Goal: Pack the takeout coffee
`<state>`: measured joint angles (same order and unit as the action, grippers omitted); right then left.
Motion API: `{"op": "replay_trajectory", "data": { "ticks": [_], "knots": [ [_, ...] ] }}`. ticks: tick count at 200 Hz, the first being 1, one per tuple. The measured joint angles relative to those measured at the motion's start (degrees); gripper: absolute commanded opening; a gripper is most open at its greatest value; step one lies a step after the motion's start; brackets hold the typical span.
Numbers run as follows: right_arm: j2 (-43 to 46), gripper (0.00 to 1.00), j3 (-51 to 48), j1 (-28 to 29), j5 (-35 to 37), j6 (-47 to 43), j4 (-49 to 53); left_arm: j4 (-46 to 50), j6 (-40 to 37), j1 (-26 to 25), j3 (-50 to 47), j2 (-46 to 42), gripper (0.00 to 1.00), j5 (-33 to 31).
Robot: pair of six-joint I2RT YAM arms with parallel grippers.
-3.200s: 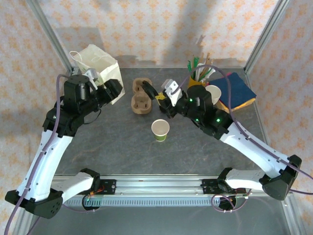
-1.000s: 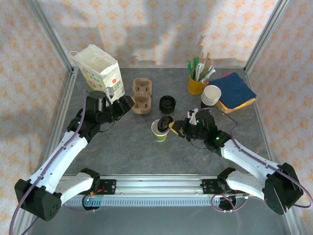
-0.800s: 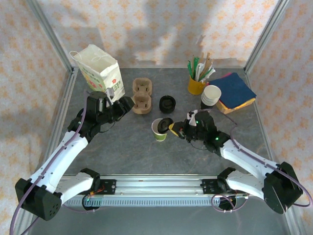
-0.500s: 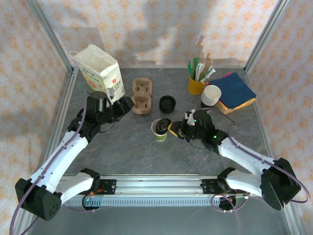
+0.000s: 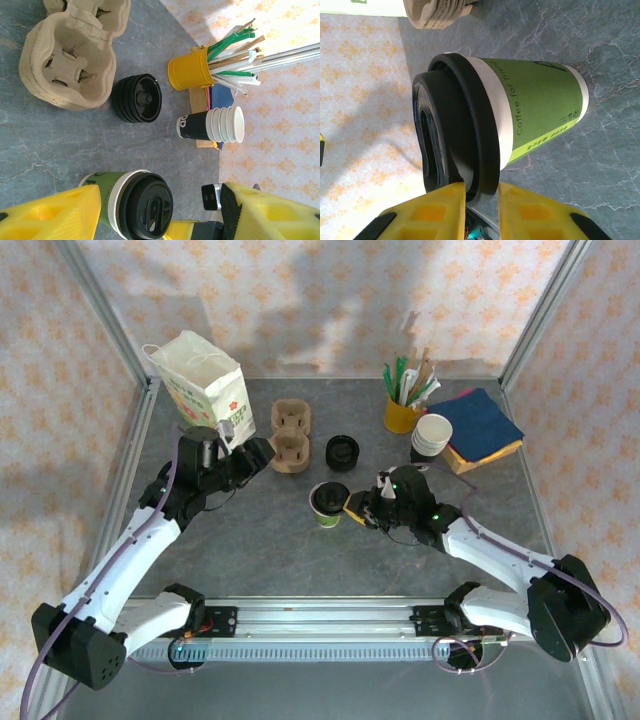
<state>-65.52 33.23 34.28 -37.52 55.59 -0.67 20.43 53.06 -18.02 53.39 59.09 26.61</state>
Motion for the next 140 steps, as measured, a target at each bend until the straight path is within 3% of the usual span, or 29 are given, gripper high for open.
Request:
{"op": "replay_trajectory", "data": {
  "ticks": [32,101,140],
  "knots": [
    [-1.6,0.24,1.1,0.0,0.0,-0.4,0.3,1.4,-0.6,0.0,0.0,0.6,0.66,0.0],
    [-3.4,0.36,3.0,0.0,0.0,-1.6,0.9,2.9,-1.0,0.0,0.0,1.2,0.66,0.0],
    [-3.7,0.42,9.2,0.5,4.2,-6.1,11.0,3.3,-2.4,-0.2,0.1,1.2,0.66,-0.4]
  ]
}}
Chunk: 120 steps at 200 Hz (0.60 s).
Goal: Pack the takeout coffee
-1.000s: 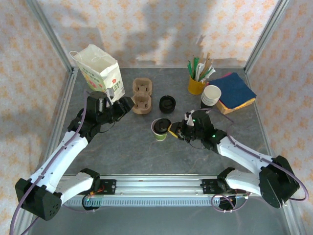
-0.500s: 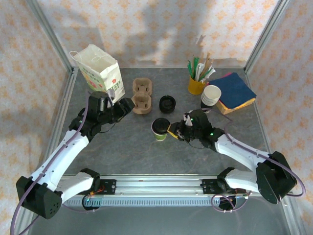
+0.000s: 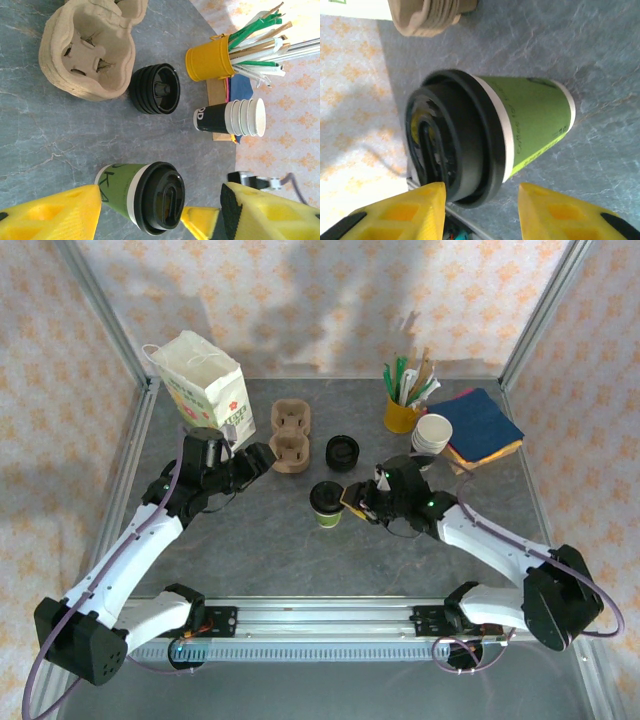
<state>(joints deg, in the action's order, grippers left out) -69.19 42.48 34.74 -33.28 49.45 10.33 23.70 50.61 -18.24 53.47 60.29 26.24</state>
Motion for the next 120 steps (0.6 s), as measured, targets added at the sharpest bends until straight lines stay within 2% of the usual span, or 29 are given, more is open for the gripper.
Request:
{"op": "replay_trajectory", "data": {
  "ticks": [41,84,120],
  "knots": [
    [-0.1,0.43,6.6,0.3,3.3,-4.7,4.9,-0.2,-1.6,-0.5,-0.1,0.7,0.68,-0.1],
    [-0.1,0.43,6.5,0.3,4.2,-6.3,6.1,-2.7,-2.6,-1.6,-2.3,1.3,0.8,0.9],
    [0.5,0.44,3.5,0.3,5.0,-6.3,3.4,-7.5,-3.8,-3.5,-4.9,4.2,0.86,3.5]
  ]
}}
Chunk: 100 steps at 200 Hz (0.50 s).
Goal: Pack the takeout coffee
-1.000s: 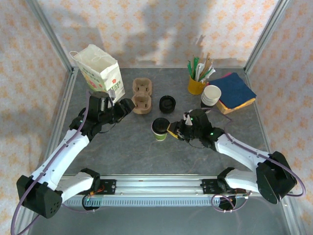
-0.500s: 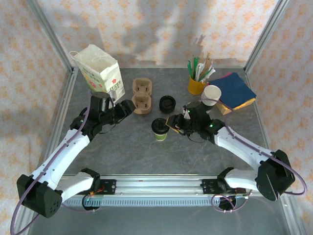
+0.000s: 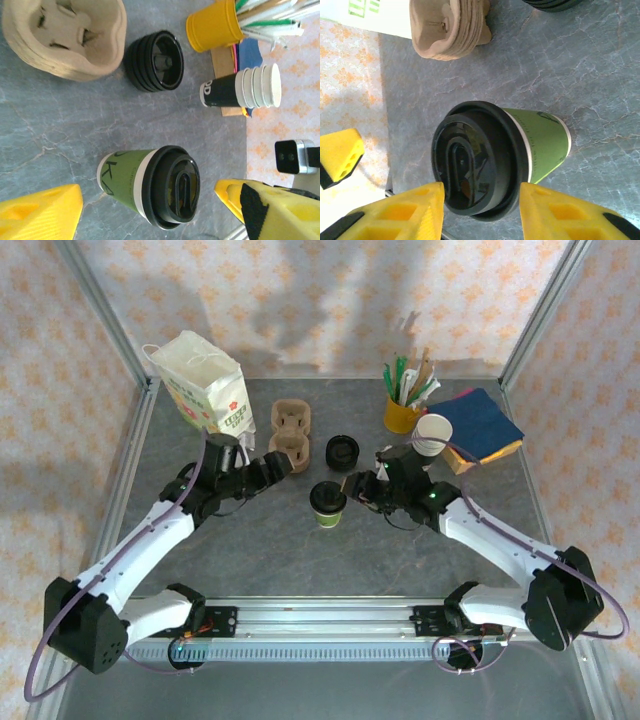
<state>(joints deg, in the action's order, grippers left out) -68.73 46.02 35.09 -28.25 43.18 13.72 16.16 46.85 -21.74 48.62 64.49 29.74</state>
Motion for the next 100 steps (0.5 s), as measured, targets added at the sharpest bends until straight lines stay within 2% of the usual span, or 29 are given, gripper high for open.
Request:
{"op": "replay_trajectory", "data": {
  "ticks": [53,100],
  "knots": [
    [1.4,0.49,-3.0,0.0,0.5,-1.1,-3.6,-13.3,-0.7,-1.9,-6.3,1.7,0.88,2.5],
    [1.6,0.49,-6.3,0.0,0.6,-1.3,-8.2,-15.8,-4.6,-1.9,-6.5,5.7,0.86,3.0]
  ]
}}
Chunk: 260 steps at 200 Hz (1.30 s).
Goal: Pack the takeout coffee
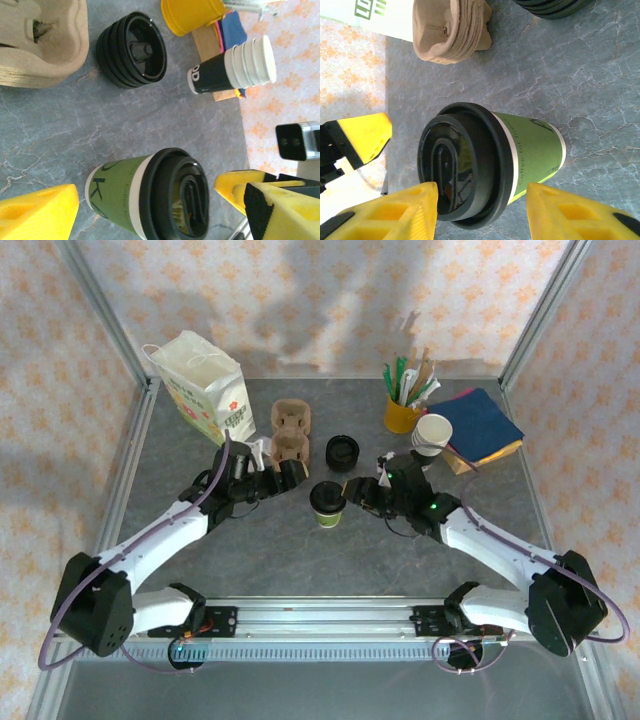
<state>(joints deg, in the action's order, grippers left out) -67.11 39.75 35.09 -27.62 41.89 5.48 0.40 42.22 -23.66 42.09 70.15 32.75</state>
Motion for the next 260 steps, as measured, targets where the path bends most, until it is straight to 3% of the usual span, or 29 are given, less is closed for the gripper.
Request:
{"op": "replay_trajectory", "data": {
  "ticks": [65,136,260],
  "knots": [
    [-0.7,0.48,-0.4,0.0,-0.2,-1.0,-2.2,-2.3,-1.4,-2.5,0.1,5.8,0.84,2.3],
    [-5.3,0.48,-0.4,0.0,-1.3,-1.9,-3.0,-3.0,-1.8,-3.6,0.6,10.1,0.7,4.2],
    [-6.4,0.47,-0.4,0.0,-3.3,-2.4,-4.5,-3.0,-1.8,-3.6,0.6,10.2,0.67,4.3]
  ]
}}
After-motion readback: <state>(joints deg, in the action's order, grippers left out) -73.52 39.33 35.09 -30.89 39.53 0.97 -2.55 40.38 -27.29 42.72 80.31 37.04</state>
